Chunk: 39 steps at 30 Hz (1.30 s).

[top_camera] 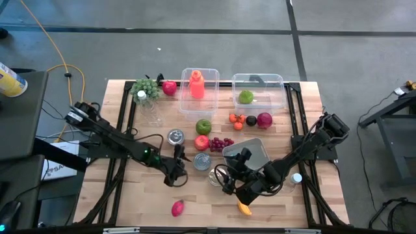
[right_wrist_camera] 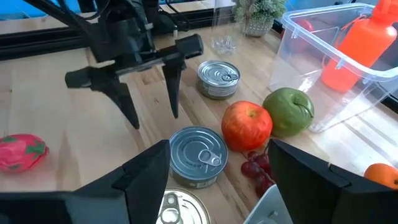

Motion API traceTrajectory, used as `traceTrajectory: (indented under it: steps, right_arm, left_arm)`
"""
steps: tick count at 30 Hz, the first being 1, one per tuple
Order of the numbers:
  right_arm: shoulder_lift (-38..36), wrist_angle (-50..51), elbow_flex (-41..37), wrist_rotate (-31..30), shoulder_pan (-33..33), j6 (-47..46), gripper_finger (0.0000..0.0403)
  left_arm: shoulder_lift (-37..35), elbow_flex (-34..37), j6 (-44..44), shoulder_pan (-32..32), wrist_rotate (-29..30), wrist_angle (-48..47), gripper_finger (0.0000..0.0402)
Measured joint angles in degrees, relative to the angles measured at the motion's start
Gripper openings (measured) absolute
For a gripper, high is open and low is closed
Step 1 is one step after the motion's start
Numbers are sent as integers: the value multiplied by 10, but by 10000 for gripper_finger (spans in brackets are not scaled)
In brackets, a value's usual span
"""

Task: Pick & Place Food Item
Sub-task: Put the bottom green tuna can into the gray bin

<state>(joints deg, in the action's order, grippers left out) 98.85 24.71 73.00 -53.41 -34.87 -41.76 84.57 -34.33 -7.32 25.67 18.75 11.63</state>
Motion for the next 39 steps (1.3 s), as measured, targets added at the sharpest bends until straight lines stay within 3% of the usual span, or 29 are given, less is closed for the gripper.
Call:
traceTrajectory:
  steps: [7,22,26,37,39]
  right_arm:
    - [0,-1,0,15,1,0,260]
    - [0,-1,0,28,2,0,260]
    - [0,-1,0,28,2,0,260]
    - [0,-1,0,29,2,-2,260]
    - [0,-1,0,30,2,-2,260]
  left_arm:
    - [51,-1,-90,4,0,101,268]
    - [126,-2,-78,-23,-14,145,257]
    - [126,-2,-74,-22,-7,143,213]
    - [126,-3,-44,-22,-2,134,26]
    - [126,-3,-42,-22,-1,133,8]
